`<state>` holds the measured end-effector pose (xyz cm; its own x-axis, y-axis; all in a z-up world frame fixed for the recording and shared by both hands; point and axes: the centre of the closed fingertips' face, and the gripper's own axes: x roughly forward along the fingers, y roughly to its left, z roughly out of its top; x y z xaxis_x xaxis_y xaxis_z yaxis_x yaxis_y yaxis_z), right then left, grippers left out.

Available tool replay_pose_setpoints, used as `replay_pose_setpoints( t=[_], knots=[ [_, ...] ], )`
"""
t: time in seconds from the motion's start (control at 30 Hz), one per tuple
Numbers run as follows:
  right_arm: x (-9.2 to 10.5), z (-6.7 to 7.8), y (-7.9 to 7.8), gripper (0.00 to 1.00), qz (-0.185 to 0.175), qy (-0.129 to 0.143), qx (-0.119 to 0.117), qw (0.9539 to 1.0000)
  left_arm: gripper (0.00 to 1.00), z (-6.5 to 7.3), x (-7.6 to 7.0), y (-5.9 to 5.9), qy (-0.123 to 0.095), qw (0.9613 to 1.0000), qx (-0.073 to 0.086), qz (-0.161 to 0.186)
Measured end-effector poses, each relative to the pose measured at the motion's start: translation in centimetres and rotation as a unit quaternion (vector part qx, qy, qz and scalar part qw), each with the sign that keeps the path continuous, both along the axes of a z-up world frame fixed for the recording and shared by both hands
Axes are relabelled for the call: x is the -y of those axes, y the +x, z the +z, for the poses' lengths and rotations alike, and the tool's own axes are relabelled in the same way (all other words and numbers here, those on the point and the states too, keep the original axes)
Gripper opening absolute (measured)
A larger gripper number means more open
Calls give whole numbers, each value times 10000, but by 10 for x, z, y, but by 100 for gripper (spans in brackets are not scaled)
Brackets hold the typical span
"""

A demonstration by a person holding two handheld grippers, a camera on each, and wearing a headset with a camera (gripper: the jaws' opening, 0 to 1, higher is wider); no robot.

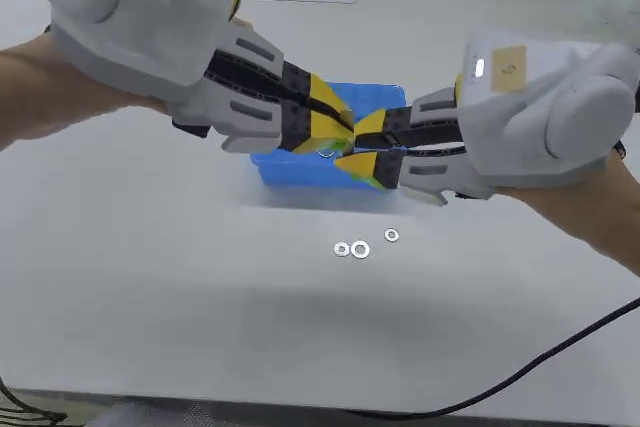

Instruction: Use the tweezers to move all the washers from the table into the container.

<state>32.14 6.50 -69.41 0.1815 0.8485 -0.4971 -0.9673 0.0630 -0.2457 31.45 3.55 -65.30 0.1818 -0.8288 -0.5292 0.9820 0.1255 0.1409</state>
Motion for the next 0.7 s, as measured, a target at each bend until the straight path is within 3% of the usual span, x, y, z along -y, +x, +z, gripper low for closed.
replay_pose_setpoints(
  t=[0.37, 0.5, 0.53, 0.57, 0.7],
  knots=[
    [10, -19, -37, 10, 100, -120, -241, 9996, 7, -17, 12, -40, 180, 9997, -92, -130],
    [12, -27, -49, 10, 144, -173, -368, 9991, 7, -24, 13, -50, 235, 9995, -153, -177],
    [12, -28, -50, 10, 143, -178, -372, 9990, 7, -29, 11, -53, 384, 9990, -114, -212],
    [12, -32, -53, 10, 146, -218, -363, 9990, 7, -31, 12, -54, 391, 9990, -110, -208],
    [10, -42, -62, 10, 135, -256, -482, 9984, 7, -41, 11, -61, 405, 9987, -260, -188]
  ],
)
